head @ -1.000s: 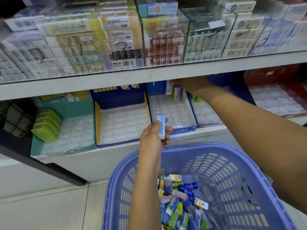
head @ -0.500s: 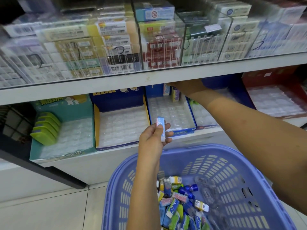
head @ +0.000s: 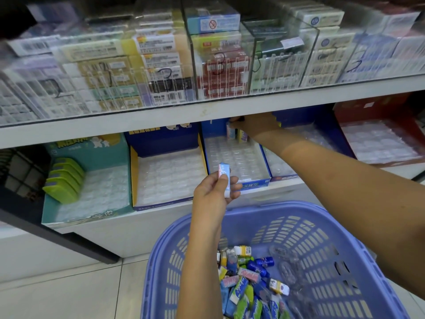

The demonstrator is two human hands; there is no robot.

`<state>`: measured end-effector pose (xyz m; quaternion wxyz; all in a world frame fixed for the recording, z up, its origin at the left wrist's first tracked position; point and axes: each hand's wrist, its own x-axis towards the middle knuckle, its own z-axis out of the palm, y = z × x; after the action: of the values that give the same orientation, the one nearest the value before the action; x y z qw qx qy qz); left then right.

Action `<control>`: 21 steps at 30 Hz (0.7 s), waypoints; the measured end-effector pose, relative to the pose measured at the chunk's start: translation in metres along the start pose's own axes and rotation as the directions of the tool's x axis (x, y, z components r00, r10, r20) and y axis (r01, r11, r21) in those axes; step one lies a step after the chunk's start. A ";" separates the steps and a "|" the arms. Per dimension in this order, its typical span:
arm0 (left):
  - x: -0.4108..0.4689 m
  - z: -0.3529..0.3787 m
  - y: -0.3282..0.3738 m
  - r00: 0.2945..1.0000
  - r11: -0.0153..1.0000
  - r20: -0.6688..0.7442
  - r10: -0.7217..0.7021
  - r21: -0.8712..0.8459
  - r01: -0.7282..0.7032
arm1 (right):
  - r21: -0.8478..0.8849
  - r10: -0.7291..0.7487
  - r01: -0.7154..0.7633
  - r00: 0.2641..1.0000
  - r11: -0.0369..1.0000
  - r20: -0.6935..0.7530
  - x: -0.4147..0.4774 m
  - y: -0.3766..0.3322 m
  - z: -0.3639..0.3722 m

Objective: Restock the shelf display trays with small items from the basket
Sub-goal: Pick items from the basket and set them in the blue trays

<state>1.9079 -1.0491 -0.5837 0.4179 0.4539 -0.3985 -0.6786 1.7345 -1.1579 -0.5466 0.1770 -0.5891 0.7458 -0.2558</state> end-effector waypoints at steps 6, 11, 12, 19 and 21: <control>-0.006 0.005 0.005 0.999 0.997 0.001 0.053 -0.056 -0.053 | -0.201 -0.018 0.044 0.991 0.979 0.134 -0.008 -0.007 -0.014; -0.009 0.007 0.005 0.981 0.985 -0.104 0.161 -0.048 -0.167 | -0.093 -0.089 0.101 0.988 0.991 0.124 -0.047 -0.022 -0.023; -0.008 0.007 0.005 0.975 0.981 -0.123 0.183 -0.047 -0.189 | 0.091 -0.113 0.102 0.985 0.991 0.132 -0.059 -0.024 -0.024; -0.006 0.010 0.002 0.931 0.930 -0.129 0.340 0.190 -0.314 | 0.495 -0.174 0.092 0.977 0.864 0.122 -0.092 -0.025 -0.030; -0.006 0.010 -0.003 0.921 0.801 -0.012 0.389 0.498 -0.331 | 0.406 -0.039 0.048 0.999 0.912 -0.031 -0.073 -0.021 -0.033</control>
<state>1.8988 -1.0408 -0.5824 0.4333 0.4979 -0.6107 -0.4375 1.7501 -1.0856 -0.5107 0.2817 -0.5530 0.6648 -0.4157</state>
